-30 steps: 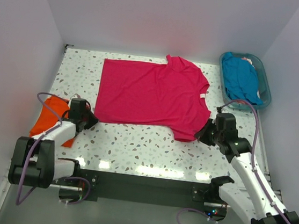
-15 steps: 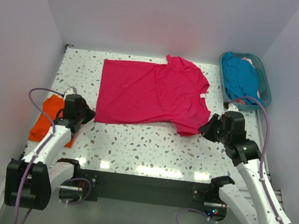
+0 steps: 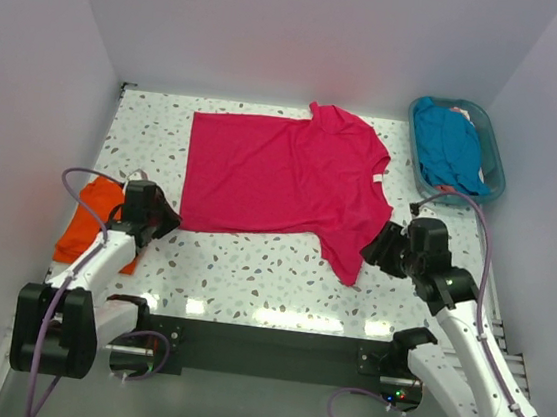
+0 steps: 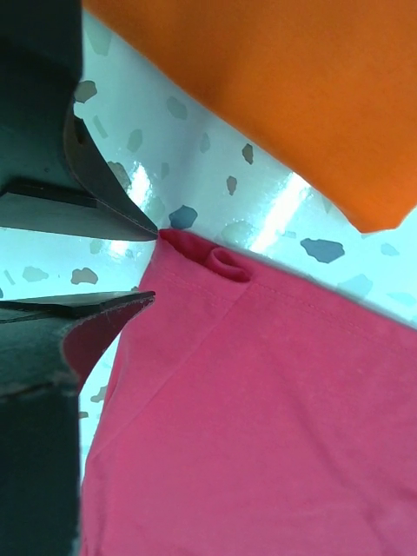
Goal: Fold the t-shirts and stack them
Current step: Flatten the tshirt out
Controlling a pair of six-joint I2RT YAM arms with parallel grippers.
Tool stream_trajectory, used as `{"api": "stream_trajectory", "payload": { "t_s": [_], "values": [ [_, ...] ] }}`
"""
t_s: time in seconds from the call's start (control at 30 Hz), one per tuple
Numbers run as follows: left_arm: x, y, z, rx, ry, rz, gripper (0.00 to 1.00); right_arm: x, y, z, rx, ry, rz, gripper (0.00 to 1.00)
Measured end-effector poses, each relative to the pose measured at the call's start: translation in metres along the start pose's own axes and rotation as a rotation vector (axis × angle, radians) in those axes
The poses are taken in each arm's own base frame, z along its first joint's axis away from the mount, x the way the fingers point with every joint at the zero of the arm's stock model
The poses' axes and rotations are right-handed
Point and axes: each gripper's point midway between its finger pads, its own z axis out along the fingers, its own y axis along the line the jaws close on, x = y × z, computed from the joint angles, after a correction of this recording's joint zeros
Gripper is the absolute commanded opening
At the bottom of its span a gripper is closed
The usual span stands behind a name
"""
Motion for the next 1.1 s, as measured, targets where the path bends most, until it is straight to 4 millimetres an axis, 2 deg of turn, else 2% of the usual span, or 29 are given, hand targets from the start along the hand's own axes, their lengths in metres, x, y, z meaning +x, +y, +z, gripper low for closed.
{"api": "stream_trajectory", "payload": {
  "t_s": [0.33,0.73,0.9,1.07,1.1],
  "values": [
    [0.016,0.014,0.015,-0.044,0.05,0.0,0.34,0.021,-0.022,0.044,0.092,0.09,0.033,0.51],
    [0.019,0.014,0.025,-0.038,0.053,-0.018,0.34,0.006,-0.04,0.082,0.191,0.055,0.067,0.51],
    [0.018,0.012,0.029,-0.032,0.048,-0.029,0.19,-0.006,-0.061,0.095,0.244,0.031,0.13,0.51],
    [0.019,0.012,0.031,-0.033,0.053,-0.028,0.0,-0.004,-0.073,0.108,0.278,0.052,0.157,0.51],
    [0.019,0.013,0.031,-0.033,0.053,-0.03,0.0,-0.004,-0.074,0.111,0.284,0.054,0.158,0.51]
  ]
}}
